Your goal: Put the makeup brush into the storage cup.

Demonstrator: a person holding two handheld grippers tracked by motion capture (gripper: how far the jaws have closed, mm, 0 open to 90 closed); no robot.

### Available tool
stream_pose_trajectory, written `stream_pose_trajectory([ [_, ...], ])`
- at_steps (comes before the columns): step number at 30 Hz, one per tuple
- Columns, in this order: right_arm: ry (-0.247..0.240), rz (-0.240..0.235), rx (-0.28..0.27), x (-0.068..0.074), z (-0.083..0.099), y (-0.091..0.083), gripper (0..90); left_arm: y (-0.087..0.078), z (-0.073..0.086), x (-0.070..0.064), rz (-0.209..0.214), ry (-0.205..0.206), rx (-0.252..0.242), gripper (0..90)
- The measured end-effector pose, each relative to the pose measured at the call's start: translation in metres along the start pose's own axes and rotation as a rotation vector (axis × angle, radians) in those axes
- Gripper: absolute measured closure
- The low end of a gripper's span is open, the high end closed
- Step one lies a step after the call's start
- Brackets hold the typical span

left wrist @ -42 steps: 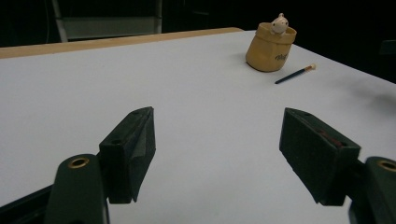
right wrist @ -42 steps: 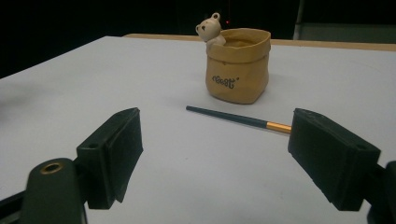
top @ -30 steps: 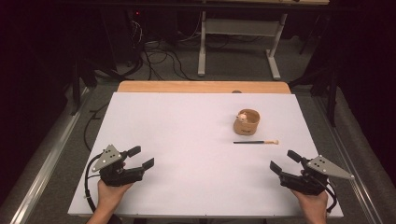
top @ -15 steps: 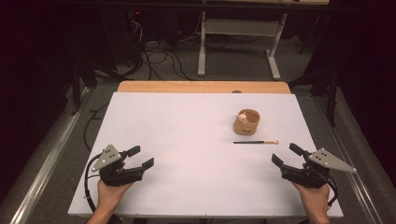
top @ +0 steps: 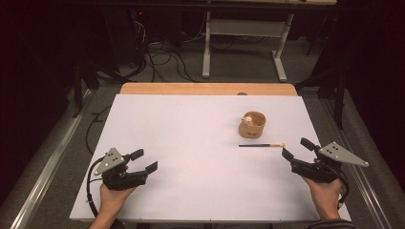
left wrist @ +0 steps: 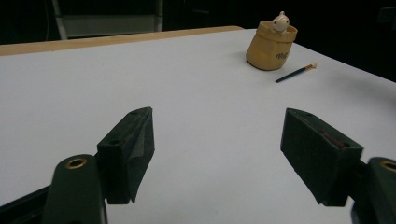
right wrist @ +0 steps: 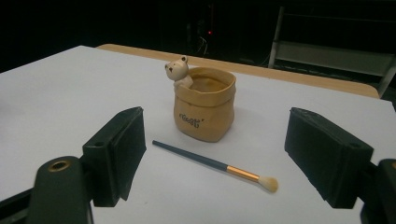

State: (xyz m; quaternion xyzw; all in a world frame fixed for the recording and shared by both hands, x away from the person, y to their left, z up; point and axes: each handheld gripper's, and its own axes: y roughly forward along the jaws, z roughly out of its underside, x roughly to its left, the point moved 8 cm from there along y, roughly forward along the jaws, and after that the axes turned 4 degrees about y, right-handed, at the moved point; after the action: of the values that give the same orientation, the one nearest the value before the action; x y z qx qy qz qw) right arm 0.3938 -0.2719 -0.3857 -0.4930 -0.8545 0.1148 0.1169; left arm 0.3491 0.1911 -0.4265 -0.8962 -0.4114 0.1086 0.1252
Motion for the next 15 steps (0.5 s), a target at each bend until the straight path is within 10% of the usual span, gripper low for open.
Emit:
stream_pose_trajectory([
  [15,-0.022,0.039,0.03,-0.011,-0.017,0.013,23.6,0.001,0.0,-0.001,0.006,0.002,-0.001,25.8],
])
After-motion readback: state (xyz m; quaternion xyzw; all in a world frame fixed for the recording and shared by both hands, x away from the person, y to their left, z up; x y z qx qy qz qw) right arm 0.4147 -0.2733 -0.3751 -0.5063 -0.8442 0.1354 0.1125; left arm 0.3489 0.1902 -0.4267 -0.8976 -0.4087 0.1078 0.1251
